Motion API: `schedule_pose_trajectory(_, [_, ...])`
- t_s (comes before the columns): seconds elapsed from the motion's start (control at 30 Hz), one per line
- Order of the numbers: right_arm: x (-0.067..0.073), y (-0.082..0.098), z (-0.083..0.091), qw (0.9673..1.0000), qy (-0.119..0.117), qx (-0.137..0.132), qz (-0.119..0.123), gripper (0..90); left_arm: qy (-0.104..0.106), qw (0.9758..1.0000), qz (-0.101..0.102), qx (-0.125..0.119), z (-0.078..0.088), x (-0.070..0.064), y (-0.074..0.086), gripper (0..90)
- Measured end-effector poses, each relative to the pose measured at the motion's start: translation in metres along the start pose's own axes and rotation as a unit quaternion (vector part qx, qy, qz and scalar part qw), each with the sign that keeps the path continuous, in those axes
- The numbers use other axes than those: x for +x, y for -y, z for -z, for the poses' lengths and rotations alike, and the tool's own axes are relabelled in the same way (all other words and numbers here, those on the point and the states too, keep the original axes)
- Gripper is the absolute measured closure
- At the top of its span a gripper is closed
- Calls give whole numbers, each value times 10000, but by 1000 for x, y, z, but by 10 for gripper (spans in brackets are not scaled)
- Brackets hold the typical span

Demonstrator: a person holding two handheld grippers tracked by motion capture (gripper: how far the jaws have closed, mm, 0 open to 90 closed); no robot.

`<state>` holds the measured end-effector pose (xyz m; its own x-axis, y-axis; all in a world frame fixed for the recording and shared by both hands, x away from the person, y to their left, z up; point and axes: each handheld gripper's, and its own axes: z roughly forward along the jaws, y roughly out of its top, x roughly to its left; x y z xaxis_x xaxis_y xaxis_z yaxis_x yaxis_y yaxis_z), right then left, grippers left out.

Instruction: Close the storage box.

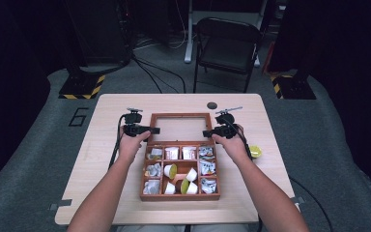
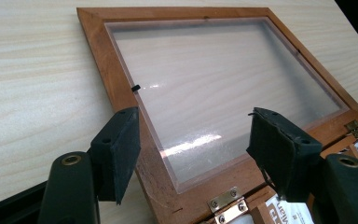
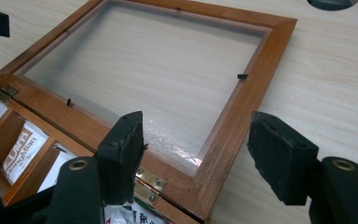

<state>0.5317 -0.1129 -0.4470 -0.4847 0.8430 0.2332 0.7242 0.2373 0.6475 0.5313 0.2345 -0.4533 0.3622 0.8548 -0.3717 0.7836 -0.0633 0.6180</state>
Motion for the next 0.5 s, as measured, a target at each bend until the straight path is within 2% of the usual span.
schedule_pose_trajectory(0.43, [1, 4, -8, 9999, -3, 131, -54, 345, -106, 9998, 50, 146, -8, 4, 3, 341])
schedule_pose_trajectory(0.5, [0, 4, -9, 9999, 8, 151, -63, 343, -135, 9998, 7, 175, -9, 6, 3, 342])
